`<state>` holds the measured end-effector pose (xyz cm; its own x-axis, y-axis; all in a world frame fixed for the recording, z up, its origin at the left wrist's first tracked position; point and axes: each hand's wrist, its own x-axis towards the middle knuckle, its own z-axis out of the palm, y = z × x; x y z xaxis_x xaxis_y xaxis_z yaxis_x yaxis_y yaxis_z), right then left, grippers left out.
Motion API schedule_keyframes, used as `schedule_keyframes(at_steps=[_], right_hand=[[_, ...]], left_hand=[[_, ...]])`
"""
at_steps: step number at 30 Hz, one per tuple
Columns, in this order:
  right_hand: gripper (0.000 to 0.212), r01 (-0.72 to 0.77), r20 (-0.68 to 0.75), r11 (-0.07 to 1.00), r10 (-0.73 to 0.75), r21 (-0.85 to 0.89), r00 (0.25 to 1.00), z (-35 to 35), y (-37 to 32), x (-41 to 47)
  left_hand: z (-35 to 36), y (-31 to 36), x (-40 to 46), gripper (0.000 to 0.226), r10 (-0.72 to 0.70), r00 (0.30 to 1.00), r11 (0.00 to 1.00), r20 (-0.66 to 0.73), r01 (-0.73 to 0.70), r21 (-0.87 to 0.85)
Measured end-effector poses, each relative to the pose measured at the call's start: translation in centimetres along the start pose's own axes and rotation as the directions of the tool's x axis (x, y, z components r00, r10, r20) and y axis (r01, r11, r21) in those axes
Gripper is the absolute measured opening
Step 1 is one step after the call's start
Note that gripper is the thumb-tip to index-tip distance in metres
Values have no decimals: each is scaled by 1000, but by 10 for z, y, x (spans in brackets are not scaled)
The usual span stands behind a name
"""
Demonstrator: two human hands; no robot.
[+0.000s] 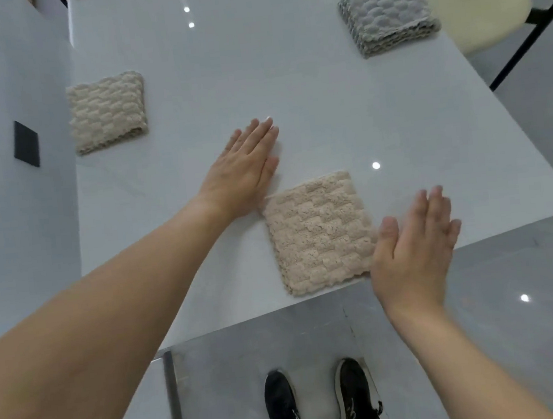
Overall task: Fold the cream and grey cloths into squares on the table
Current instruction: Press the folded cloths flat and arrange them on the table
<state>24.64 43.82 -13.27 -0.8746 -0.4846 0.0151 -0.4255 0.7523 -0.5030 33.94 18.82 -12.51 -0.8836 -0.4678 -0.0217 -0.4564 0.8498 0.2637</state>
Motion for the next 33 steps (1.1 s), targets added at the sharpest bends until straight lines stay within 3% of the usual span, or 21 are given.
schedule_keyframes(at_steps=[7, 15, 19, 27, 33], right_hand=[[66, 424, 232, 905, -404, -41, 885, -37, -10, 106], [64, 642, 360, 766, -604, 18, 711, -44, -6, 173], [64, 680, 388, 730, -645, 60, 658, -38, -6, 197], [63, 631, 330, 756, -649, 175, 686, -37, 13, 274], [61, 591, 273, 739, -671, 324, 689, -42, 19, 328]], left_hand=[[-5, 63, 13, 55, -260, 961, 955, -96, 242, -169], [-12, 101, 48, 55, -363, 923, 916, -130, 328, -230], [-8, 106, 69, 56, -417, 901, 883, -123, 369, -290], [-3, 130, 136, 53, -492, 863, 783, -118, 379, -494], [9, 141, 174, 52, -628, 771, 662, -108, 455, -595]])
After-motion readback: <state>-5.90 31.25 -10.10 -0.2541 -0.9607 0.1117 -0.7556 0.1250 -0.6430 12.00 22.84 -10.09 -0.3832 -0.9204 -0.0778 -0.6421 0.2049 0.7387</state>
